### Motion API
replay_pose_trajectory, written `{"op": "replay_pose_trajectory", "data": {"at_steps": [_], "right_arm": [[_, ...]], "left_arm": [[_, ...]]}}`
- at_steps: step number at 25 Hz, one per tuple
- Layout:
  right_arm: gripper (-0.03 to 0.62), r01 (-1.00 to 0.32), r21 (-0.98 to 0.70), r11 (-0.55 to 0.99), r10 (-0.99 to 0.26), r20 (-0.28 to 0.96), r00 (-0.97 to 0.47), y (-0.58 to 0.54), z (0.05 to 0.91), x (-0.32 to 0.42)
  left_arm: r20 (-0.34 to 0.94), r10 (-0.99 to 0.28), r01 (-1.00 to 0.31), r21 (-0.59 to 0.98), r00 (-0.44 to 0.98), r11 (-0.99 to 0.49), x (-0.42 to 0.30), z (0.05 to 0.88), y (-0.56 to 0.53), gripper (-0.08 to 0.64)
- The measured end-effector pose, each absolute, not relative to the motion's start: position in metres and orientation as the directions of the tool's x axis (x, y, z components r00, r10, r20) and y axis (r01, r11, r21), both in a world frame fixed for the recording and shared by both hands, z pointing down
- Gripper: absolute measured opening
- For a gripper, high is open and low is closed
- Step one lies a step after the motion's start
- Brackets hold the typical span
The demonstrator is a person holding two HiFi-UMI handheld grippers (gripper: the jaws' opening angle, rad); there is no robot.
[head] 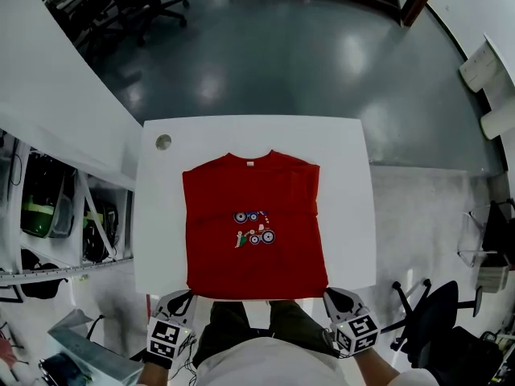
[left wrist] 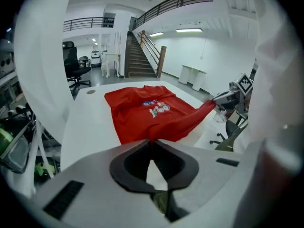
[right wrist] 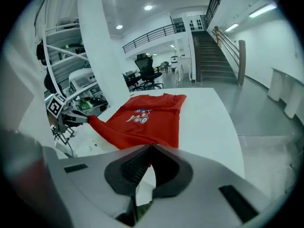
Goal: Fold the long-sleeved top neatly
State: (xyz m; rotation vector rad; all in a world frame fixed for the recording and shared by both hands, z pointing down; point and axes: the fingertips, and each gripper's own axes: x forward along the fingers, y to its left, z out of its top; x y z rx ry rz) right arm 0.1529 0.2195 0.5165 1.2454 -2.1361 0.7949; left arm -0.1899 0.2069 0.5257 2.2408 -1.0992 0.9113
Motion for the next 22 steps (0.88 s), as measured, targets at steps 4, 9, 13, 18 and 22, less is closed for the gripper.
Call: {"op": "replay_pose_trajectory", "data": {"at_steps": [4, 9, 13, 18, 22], "right_arm": [[0.021, -0.895, -0.229, 0.384, -0.611, 0.663, -0.432, 0.195, 0.501, 0.152], [0.021, -0.895, -0.223, 0.386, -0.646, 0.627, -0.435, 0.162, 0.489, 0.148], [0.021, -0.894, -0.228, 0.385, -0.663, 0.606, -0.440, 0.136, 0.483, 0.147], [0.021, -0.896, -0.229, 0.381, -0.679, 0.589, -0.440, 0.107, 0.479, 0.145], [0.021, -0.897, -0.231, 0.378, -0.692, 0.573, -0.439, 0.085, 0.476, 0.144]], "left_arm": [[0.706, -0.535, -0.824, 0.122, 0.464, -0.554, -0.190, 0.509, 0.183, 0.023], [0.690, -0.558, -0.826, 0.104, 0.461, -0.554, -0.194, 0.502, 0.157, 0.023], [0.676, -0.573, -0.826, 0.096, 0.463, -0.555, -0.193, 0.496, 0.136, 0.023], [0.665, -0.584, -0.821, 0.077, 0.465, -0.566, -0.193, 0.492, 0.108, 0.023], [0.654, -0.599, -0.824, 0.068, 0.462, -0.562, -0.193, 0.489, 0.087, 0.023]]}}
